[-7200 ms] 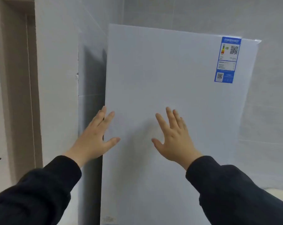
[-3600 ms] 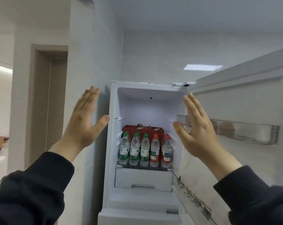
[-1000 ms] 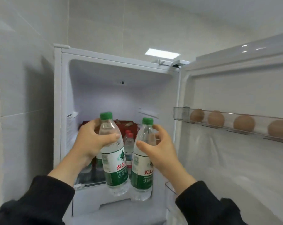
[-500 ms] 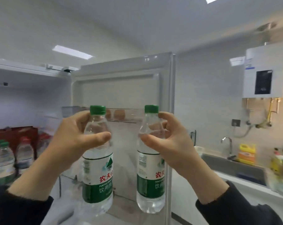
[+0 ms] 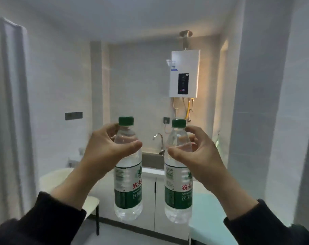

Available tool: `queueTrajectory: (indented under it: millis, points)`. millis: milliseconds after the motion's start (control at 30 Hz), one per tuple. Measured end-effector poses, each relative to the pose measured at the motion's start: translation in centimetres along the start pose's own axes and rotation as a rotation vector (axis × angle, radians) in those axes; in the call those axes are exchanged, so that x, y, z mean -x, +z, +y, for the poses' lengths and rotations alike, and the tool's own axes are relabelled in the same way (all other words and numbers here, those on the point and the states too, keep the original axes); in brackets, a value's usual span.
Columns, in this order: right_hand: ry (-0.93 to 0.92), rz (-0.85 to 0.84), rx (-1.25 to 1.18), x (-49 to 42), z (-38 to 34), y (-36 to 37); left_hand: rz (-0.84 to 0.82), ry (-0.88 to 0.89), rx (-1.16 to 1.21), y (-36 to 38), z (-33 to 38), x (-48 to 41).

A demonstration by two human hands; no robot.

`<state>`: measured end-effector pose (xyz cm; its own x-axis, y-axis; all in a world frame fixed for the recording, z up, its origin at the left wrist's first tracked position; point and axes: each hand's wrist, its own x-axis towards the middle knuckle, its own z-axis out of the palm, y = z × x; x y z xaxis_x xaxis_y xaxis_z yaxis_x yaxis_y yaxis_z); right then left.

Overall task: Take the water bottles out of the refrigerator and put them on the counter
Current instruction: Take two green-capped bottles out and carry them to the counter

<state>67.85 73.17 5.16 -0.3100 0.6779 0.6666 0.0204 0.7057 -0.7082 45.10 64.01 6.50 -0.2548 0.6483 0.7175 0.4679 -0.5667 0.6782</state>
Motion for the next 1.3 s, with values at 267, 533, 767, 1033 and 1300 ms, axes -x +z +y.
queueTrajectory:
  millis: [267, 533, 767, 1033, 1300]
  points:
    - [0.176, 0.163, 0.164, -2.3, 11.9, -9.4, -0.227, -0.035, 0.042, 16.9, -9.3, -5.6]
    - [0.433, 0.260, 0.337, -8.5, 28.8, -14.8, -0.391, -0.124, 0.122, 31.8, -26.2, -13.9]
    - [0.576, 0.345, 0.397, -12.4, 42.9, -17.4, -0.449, -0.260, 0.082, 42.8, -39.3, -17.1]
    - [0.690, 0.305, 0.423, -12.6, 61.4, -17.0, -0.434, -0.403, -0.014, 52.6, -52.5, -14.8]
    - [0.751, 0.268, 0.400, -12.3, 72.0, -16.0, -0.395, -0.539, -0.059, 57.4, -60.9, -13.5]
